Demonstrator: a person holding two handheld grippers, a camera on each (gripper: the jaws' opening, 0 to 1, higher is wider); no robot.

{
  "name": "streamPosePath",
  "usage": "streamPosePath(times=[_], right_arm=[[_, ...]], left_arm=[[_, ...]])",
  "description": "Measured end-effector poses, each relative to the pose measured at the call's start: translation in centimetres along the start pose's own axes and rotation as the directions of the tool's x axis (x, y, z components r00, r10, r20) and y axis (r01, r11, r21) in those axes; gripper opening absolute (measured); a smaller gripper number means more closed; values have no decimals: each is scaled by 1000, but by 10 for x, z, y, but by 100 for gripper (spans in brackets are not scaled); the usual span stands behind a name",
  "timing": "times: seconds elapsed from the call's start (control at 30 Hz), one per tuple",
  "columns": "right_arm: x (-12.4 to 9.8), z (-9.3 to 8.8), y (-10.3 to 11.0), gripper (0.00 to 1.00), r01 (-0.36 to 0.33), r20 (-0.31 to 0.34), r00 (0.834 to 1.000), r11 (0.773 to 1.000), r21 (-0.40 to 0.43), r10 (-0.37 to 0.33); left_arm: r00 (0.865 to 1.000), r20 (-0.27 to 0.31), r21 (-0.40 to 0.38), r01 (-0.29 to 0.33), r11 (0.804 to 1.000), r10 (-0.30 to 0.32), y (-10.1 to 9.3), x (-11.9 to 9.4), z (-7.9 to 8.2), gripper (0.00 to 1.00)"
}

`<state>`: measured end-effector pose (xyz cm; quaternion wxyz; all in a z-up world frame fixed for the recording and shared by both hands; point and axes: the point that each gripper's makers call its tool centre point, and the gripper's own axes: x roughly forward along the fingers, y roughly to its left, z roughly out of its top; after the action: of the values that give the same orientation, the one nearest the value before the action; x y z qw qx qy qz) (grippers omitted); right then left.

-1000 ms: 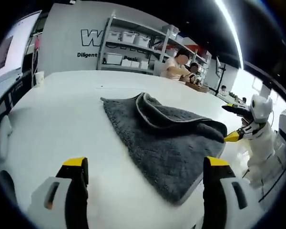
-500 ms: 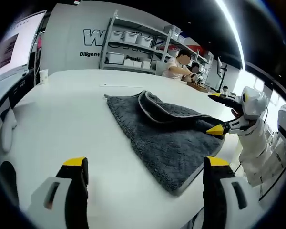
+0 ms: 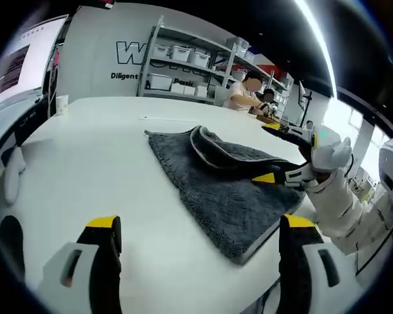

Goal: Open the folded towel by lifting each exposed corner and separating the folded layers until the towel lies flat within the target outline without major curled edges

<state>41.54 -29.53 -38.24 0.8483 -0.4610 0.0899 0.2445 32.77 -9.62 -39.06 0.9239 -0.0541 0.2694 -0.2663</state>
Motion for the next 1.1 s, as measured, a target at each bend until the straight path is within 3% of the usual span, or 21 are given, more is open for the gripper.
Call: streamPosePath(times=[0.37,0.77,0.97,1.1], right_arm=[[18,8,3,64,53,13,999,987,-153,-52],[23,15,10,32,44,53,998,978,-202,-34],[22,19,17,2,28,80,997,973,-228,-10],[22,21,19,0,23,89,996,974,-225,-3]], left_arm=[[1000,5,-1,-3,1000,3,1,-2,0,99],[1000,-2,-4,9,1000,-9,-1,0,-2,99],[1000,-4,-8,7,1000,-7,0,0,-3,99],[1000,-5,-10,7,1000,-7,0,-1,-4,99]])
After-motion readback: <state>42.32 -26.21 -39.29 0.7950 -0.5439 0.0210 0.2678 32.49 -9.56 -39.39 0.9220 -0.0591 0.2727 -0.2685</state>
